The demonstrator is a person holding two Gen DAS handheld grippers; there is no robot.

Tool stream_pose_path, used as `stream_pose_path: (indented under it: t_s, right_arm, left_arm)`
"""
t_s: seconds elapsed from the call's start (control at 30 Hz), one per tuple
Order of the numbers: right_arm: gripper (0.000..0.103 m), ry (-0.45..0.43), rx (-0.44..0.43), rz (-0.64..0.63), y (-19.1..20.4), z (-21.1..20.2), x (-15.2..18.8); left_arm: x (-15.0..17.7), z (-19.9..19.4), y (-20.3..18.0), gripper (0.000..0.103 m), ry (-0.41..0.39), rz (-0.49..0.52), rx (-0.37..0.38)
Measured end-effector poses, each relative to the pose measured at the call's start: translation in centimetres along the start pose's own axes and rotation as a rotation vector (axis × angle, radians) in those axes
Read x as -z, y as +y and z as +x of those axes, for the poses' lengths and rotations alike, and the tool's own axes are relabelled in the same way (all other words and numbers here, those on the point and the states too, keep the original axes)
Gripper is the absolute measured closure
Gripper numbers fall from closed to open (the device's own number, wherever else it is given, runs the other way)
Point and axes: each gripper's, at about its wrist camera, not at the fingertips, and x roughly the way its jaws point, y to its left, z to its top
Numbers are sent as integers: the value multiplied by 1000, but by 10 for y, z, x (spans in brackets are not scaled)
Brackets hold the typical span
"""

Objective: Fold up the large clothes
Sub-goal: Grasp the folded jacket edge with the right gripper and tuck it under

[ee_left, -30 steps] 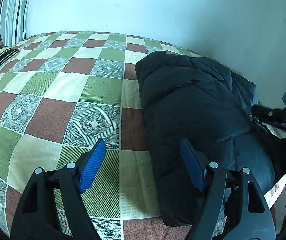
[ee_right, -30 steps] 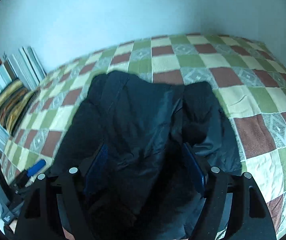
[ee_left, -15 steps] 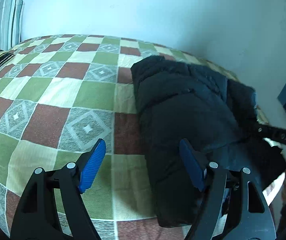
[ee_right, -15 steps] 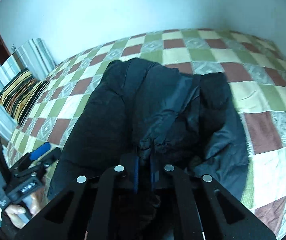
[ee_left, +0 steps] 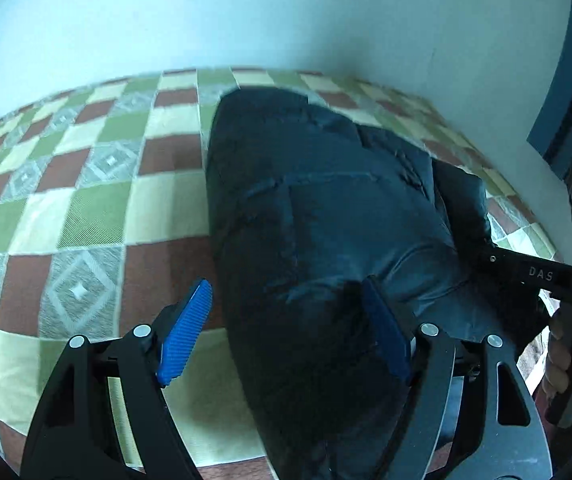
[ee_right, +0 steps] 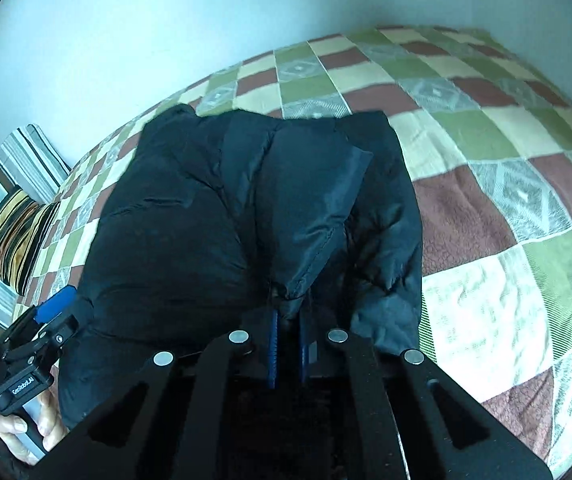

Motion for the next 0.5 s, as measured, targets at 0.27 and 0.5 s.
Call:
stream_pose_path:
  t_s: [0.27, 0.5]
  right_arm:
    - [93, 58, -33, 15, -12, 37, 9]
    - [93, 70, -75, 67, -21, 41, 11]
  left_arm:
    - [5, 23, -4, 23, 42, 9, -29]
    - [9, 30, -3, 21, 50, 8, -39]
